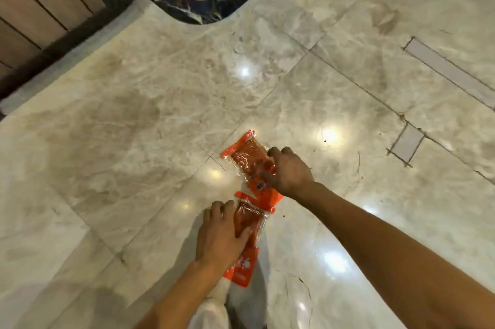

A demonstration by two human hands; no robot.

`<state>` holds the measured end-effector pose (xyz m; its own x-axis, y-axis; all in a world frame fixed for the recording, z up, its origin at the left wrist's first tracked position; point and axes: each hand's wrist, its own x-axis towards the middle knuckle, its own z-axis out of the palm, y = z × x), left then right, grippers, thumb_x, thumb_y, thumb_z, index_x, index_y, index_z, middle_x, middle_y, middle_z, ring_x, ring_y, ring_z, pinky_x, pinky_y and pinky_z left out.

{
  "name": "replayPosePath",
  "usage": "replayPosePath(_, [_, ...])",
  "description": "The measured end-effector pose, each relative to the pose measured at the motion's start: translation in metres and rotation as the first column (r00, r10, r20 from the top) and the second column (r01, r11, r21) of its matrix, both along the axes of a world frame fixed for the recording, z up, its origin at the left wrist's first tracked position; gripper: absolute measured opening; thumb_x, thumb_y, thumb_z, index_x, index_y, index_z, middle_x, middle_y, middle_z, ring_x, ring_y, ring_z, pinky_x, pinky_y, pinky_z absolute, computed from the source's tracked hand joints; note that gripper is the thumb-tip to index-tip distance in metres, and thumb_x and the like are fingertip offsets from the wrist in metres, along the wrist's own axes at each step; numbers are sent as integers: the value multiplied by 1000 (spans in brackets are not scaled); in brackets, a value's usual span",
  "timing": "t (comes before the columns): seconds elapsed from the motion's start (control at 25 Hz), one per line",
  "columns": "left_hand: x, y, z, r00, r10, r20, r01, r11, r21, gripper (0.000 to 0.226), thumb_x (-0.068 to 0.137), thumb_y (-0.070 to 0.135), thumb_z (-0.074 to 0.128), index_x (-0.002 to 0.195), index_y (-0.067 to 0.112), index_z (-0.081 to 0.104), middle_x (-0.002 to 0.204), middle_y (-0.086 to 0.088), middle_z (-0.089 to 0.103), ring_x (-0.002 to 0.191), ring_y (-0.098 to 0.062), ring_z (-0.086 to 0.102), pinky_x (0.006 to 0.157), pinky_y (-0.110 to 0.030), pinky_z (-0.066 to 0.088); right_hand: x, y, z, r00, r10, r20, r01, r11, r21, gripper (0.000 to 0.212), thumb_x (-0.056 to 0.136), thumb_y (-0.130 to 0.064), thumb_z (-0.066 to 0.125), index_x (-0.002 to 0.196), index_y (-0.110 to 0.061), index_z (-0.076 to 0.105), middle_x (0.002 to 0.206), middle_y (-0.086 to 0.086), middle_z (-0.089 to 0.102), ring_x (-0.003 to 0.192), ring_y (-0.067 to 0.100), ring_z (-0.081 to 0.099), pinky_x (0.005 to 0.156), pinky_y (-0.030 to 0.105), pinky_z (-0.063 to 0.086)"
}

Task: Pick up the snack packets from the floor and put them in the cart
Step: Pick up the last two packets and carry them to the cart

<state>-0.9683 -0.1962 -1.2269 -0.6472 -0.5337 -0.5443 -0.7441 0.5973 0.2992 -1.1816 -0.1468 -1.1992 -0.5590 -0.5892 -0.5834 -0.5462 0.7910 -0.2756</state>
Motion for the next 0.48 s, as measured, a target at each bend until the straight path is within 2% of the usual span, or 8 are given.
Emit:
replayPosePath(0.08, [-2,7,-14,999,13,-39,-16,996,-83,72,82,66,59,141,28,42,131,1,47,119,-19,47,92,-31,47,-1,-14,-23,998,-4,-58,4,1000,0,73,85,-63,64,140,-20,44,125,12,52,113,35,58,87,47,56])
replayPosePath(0.16, [-3,13,-19,996,69,-54,-74,993,-90,81,76,66,67,143,28,41,136,1,45,124,-19,44,97,-33,47,1,-26,-38,995,4,-104,-3,1000,11,79,80,-65,69,139,-20,42,126,11,49,114,35,53,87,49,55])
replayPosePath(0.32, [3,34,-17,990,140,0,-140,990,3,100,77,66,71,154,30,18,150,4,29,137,-17,29,112,-31,41,1,-38,-51,986,-111,-127,109,994,-25,73,79,-44,79,133,-15,39,125,12,45,113,36,52,83,48,52])
replayPosePath(0.4, [5,39,-20,977,213,-20,-210,974,85,107,78,55,78,157,28,11,151,3,27,140,-17,31,114,-30,40,0,-37,-55,980,-191,-51,190,981,-38,79,72,-38,87,129,-13,38,123,12,47,109,36,57,83,46,53])
replayPosePath(0.48, [3,40,-20,952,303,-26,-294,939,177,109,79,44,83,157,28,9,153,3,30,142,-18,38,114,-32,42,-2,-31,-56,970,-242,15,243,970,-32,86,64,-42,91,126,-12,39,118,11,54,105,34,62,84,44,54])
